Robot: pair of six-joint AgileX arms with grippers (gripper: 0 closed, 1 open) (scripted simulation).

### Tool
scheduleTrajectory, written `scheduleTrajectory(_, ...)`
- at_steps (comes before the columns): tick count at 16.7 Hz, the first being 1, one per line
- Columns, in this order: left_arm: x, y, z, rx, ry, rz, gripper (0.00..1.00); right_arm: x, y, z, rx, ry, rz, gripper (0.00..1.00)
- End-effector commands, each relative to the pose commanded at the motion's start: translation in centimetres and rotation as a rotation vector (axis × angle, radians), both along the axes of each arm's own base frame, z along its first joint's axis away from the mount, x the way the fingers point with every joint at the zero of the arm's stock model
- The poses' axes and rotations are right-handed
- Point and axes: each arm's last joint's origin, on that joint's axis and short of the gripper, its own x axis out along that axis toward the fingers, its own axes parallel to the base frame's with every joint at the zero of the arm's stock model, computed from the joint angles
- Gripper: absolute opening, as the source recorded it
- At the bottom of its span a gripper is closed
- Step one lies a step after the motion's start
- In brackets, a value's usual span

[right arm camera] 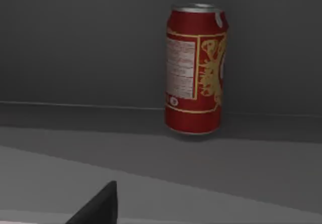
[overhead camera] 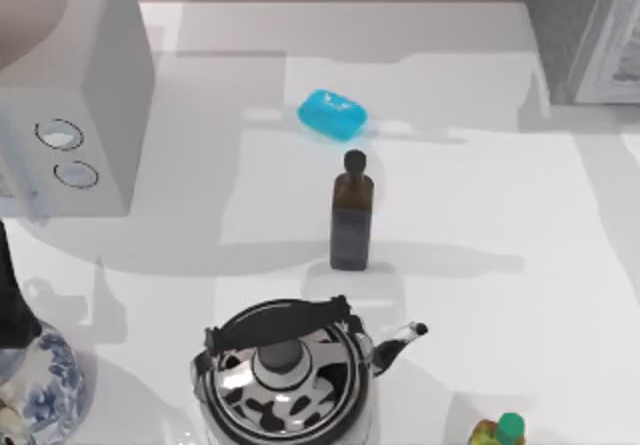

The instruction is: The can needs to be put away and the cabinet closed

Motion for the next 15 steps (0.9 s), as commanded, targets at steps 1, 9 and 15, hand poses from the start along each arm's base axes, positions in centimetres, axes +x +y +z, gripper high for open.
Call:
scheduleTrajectory(1, 0.0, 0.0, 0.0, 0.0, 0.0, 0.0, 1.0, -1.6, -0.1, -2.3, 0.0, 0.011, 0.002, 1.0)
scheduleTrajectory(9, 0.0, 0.0, 0.0, 0.0, 0.0, 0.0, 1.0, -9.5, -0.6, -23.6, 0.007, 0.052, -0.005, 1.0)
scheduleTrajectory(15, 0.0, 0.0, 0.0, 0.0, 0.0, 0.0, 1.0, -10.0, -0.6, -32.9, 0.015, 0.048, -0.014, 1.0)
